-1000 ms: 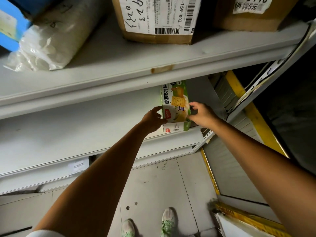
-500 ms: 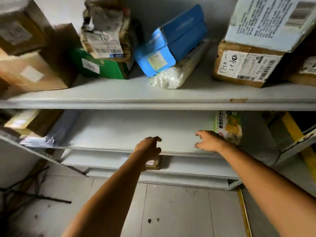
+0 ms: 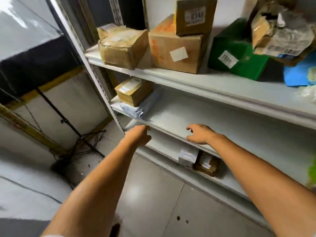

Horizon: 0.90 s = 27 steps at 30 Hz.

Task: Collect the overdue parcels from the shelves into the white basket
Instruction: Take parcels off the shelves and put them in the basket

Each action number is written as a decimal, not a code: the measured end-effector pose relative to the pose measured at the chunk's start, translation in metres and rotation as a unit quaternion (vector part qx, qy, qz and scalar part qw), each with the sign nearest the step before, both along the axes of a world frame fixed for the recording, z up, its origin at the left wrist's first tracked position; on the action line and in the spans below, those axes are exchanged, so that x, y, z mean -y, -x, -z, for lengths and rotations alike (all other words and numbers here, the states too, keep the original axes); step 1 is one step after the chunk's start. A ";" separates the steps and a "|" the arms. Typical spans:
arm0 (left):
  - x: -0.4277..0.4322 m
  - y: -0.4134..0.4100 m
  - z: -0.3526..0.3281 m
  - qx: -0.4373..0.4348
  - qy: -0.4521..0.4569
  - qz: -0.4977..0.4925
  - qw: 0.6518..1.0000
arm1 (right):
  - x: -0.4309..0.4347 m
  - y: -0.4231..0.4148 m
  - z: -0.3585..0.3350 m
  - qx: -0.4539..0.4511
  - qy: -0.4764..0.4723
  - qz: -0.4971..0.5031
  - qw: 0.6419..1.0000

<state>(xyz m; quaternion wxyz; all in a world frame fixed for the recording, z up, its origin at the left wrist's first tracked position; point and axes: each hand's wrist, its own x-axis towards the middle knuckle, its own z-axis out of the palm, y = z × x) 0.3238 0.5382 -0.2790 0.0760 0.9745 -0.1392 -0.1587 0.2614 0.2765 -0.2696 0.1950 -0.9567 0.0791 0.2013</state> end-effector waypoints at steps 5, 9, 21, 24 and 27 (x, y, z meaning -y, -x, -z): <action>-0.086 -0.043 -0.003 0.003 -0.014 -0.030 0.999 | -0.084 -0.056 0.000 0.012 0.019 -0.042 0.999; -0.125 -0.067 -0.001 -0.008 -0.021 -0.046 0.999 | -0.132 -0.085 0.006 0.022 0.039 -0.081 0.996; -0.142 -0.150 0.029 -0.044 0.002 -0.099 0.994 | -0.160 -0.192 0.043 0.040 -0.023 -0.073 0.996; -0.138 -0.174 0.029 -0.044 0.019 -0.119 0.992 | -0.152 -0.220 0.048 0.052 -0.077 -0.031 0.995; -0.129 -0.204 0.028 -0.044 0.082 -0.145 0.985 | -0.150 -0.249 0.051 0.067 -0.141 0.022 0.987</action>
